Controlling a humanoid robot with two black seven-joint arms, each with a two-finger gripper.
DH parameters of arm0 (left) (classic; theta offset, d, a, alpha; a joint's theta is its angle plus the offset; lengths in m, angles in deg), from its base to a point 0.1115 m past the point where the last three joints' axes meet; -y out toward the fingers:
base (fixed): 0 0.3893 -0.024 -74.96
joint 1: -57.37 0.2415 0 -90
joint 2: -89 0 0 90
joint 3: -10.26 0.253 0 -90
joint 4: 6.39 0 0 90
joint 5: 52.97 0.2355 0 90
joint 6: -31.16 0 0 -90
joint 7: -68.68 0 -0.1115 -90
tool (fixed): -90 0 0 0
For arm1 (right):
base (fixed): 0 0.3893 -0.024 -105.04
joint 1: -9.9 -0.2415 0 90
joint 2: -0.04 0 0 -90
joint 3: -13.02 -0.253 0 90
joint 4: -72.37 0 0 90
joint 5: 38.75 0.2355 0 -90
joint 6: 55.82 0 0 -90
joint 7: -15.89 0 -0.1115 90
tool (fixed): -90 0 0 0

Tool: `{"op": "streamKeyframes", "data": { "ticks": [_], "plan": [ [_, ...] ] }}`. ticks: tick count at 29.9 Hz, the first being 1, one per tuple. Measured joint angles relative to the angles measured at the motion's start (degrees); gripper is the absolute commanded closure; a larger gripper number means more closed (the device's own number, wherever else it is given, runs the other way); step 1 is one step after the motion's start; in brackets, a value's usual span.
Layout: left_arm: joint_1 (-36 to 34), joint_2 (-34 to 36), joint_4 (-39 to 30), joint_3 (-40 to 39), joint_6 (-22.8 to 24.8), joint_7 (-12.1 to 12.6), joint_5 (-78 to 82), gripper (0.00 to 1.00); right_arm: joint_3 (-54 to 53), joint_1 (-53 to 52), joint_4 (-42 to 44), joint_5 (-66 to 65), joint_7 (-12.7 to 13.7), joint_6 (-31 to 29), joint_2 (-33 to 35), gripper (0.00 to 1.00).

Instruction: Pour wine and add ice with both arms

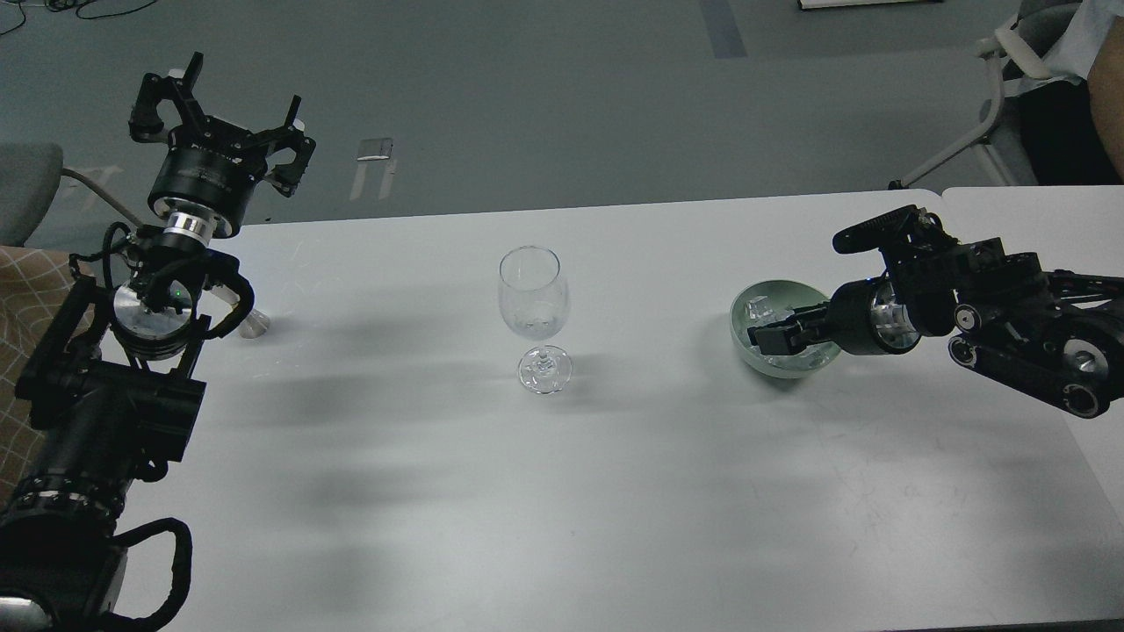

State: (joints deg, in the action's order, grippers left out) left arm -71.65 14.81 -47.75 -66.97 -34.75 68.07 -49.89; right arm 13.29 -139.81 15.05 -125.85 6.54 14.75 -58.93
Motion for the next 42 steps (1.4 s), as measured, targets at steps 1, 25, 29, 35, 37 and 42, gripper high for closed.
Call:
{"op": "streamKeyframes", "data": {
  "ticks": [1,25,29,35,37,42],
  "plan": [
    [0.00,0.00,0.03,0.07,-0.10,0.00,0.00,0.02,0.00,0.05,0.02,0.00,0.02,0.17,-0.08,0.32],
    [0.00,0.01,0.05,-0.51,-0.51,-0.02,0.00,0.02,-0.11,-0.04,-1.18,0.23,1.53,-0.08,0.87,0.71],
    [0.00,0.04,0.05,-0.55,-0.58,-0.01,0.00,0.02,-0.70,-0.83,-6.55,0.45,1.40,-0.05,4.71,0.71],
    [0.00,0.02,0.04,-0.48,-0.78,-0.01,0.00,0.02,-1.06,-4.23,-16.04,0.54,1.52,-0.05,10.77,0.71],
    [0.00,-0.15,0.04,-0.43,-0.79,-0.05,0.00,0.02,-1.05,-4.62,-16.53,0.54,1.53,-0.05,11.32,0.71],
    [0.00,-0.25,-0.11,-0.42,-0.86,-0.09,0.00,0.02,-1.06,-4.58,-17.15,0.46,1.45,-0.05,12.37,0.72]
  ]
}}
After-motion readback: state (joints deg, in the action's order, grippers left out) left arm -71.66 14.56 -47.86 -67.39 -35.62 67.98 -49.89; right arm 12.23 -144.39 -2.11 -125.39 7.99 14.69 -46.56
